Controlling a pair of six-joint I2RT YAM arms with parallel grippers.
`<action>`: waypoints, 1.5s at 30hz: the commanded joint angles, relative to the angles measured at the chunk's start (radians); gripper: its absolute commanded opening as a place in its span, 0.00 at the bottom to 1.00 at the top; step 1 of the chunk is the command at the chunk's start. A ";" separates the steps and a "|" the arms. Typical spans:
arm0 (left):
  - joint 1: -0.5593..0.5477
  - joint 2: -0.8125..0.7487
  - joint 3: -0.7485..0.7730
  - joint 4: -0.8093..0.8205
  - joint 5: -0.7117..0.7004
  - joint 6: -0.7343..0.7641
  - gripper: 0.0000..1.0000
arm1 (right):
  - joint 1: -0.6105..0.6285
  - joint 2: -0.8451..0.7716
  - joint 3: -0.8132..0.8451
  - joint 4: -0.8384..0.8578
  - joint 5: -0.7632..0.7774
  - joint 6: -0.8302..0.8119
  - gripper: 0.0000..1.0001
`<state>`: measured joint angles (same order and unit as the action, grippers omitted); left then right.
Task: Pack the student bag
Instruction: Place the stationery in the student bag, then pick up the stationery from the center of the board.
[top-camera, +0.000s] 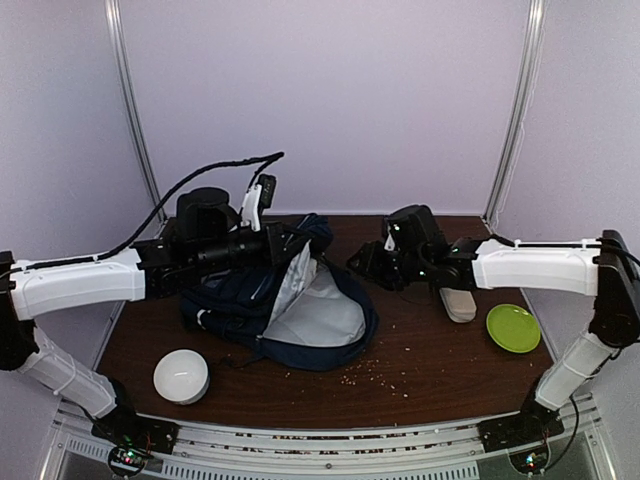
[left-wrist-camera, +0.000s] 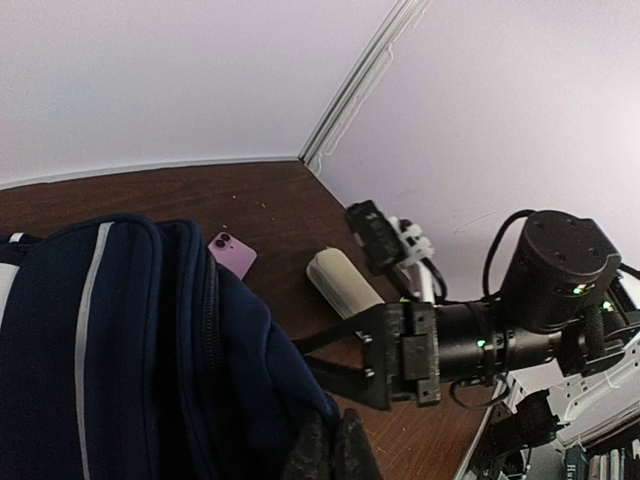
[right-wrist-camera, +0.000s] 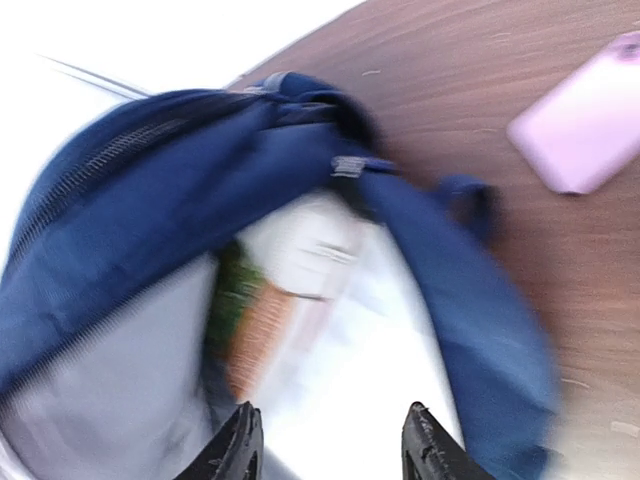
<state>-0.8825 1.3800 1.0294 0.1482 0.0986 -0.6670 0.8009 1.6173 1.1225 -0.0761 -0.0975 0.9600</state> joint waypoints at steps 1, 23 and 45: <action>0.005 -0.101 -0.049 0.117 -0.047 0.038 0.00 | -0.056 -0.187 -0.135 -0.203 0.192 -0.172 0.48; 0.007 -0.237 -0.243 0.022 -0.120 0.067 0.00 | -0.540 -0.273 -0.376 -0.237 0.203 -0.167 0.85; 0.007 -0.225 -0.259 0.068 -0.099 0.061 0.00 | -0.511 -0.194 -0.303 -0.334 0.063 -0.232 0.79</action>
<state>-0.8825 1.1557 0.7696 0.1314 0.0044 -0.6186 0.2768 1.4635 0.7631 -0.2718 -0.0971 0.7986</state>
